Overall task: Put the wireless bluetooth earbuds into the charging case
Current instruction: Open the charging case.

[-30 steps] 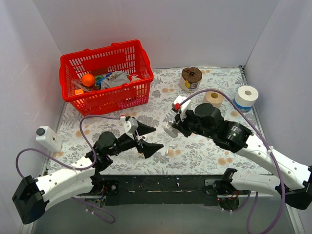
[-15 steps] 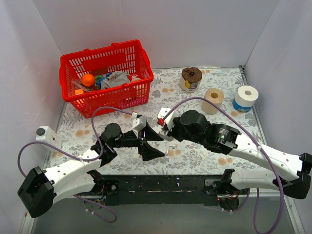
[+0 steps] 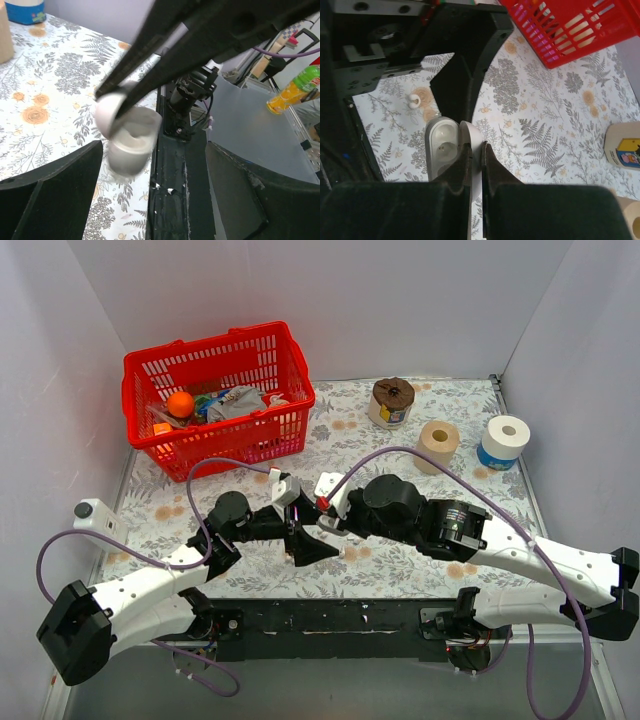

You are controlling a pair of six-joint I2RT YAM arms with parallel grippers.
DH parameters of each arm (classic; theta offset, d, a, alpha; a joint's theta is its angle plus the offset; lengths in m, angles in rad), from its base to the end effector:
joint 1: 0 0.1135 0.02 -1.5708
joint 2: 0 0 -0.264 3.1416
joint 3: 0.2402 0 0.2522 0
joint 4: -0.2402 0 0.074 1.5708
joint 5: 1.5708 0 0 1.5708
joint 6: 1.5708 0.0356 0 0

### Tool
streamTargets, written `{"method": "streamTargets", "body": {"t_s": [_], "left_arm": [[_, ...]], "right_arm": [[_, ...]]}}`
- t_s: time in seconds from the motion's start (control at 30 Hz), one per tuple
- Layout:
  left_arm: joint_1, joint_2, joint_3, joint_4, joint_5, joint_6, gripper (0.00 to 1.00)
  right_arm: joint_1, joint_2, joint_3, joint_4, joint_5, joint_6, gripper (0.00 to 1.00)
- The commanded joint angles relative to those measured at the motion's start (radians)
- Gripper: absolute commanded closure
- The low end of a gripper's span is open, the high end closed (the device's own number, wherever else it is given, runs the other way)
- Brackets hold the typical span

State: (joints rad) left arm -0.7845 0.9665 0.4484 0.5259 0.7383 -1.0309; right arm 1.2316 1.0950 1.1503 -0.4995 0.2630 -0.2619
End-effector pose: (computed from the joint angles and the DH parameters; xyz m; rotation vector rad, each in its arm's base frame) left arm 0.1337 -0.1673 0.2623 0.4830 1.9029 -1.8884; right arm 0.0880 0.2216 0.3750 -1.2418 1.5889 0.3564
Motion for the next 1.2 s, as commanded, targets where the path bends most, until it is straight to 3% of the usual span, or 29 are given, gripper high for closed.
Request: {"method": "streamTargets", "body": {"t_s": [0.0,0.2,0.57,0.8,1.17], "left_arm": [[0.005,-0.035,0.024,0.016,-0.083,0.054,0.15],[0.005,-0.032,0.024,0.011,-0.059,0.068,0.18],[0.005,-0.026,0.012,0.039,-0.02,0.063,0.42],[0.005,-0.037,-0.013,0.046,-0.023,0.06,0.29],[0.005,-0.048,-0.028,0.023,-0.008,0.08,0.3]], "right_arm": [[0.02,-0.004,0.057,0.053,-0.059,0.03,0.99],[0.02,0.0,0.063,0.047,-0.082,0.049,0.99],[0.02,0.012,0.072,0.053,-0.1,0.062,0.99],[0.02,0.006,0.077,0.058,-0.117,0.072,0.99],[0.017,0.012,0.089,0.053,-0.136,0.079,0.99]]}}
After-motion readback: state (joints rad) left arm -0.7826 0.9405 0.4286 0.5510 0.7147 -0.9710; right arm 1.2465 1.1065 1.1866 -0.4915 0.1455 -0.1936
